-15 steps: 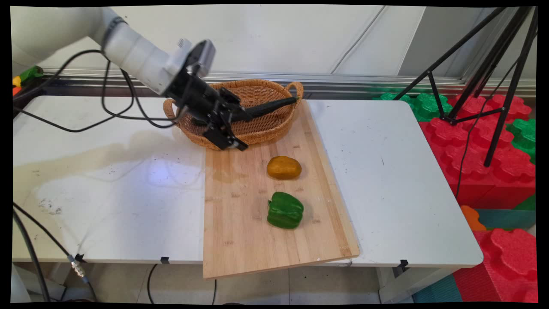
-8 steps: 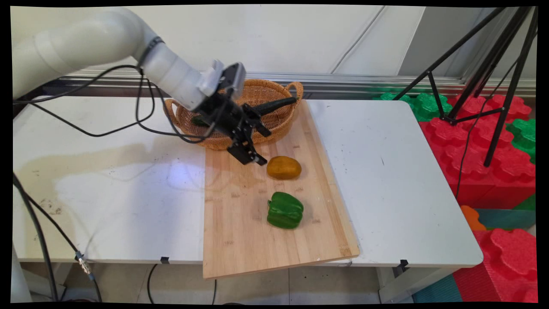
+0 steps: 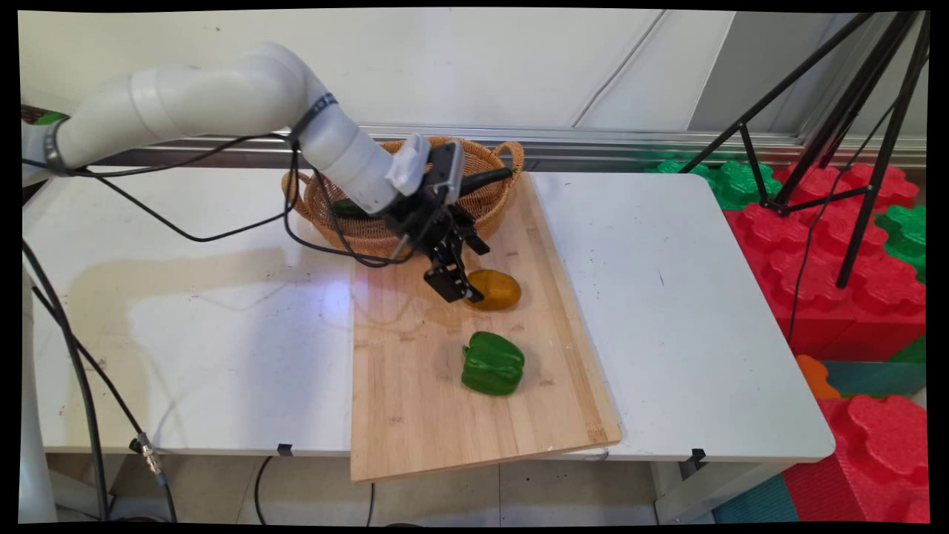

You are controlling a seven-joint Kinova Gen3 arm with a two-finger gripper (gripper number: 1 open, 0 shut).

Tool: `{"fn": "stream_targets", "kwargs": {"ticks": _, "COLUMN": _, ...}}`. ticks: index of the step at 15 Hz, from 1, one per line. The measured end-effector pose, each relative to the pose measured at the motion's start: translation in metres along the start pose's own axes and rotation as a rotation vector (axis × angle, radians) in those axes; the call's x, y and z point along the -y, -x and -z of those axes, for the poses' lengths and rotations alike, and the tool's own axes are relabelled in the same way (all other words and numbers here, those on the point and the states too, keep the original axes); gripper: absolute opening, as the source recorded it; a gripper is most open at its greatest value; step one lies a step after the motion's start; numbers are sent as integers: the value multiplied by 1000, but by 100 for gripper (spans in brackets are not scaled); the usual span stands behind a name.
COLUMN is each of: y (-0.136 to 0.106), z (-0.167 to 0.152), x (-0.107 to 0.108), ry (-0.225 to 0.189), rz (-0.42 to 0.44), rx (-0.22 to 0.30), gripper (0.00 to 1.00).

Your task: Pick up the potato from the cutting board, then place the picked object in the vegetable basket

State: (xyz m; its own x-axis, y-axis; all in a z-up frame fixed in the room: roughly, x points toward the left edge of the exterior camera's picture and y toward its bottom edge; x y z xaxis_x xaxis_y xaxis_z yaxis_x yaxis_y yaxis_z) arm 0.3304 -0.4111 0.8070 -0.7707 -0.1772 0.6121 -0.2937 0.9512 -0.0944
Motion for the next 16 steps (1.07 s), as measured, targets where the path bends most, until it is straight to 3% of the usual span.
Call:
{"fn": "stream_targets", "kwargs": {"ticks": 7, "y": -6, "z": -36, "x": 5, "ry": 8, "rz": -8, "rx": 43, "gripper": 100}}
{"fn": "stream_targets", "kwargs": {"ticks": 13, "y": -9, "z": -48, "x": 10, "ry": 13, "rz": -19, "rx": 49, "gripper": 100}}
{"fn": "stream_targets", "kwargs": {"ticks": 14, "y": -10, "z": -50, "x": 10, "ry": 17, "rz": -23, "rx": 48, "gripper": 0}}
{"fn": "stream_targets", "kwargs": {"ticks": 16, "y": -11, "z": -51, "x": 11, "ry": 24, "rz": -30, "rx": 45, "gripper": 0}}
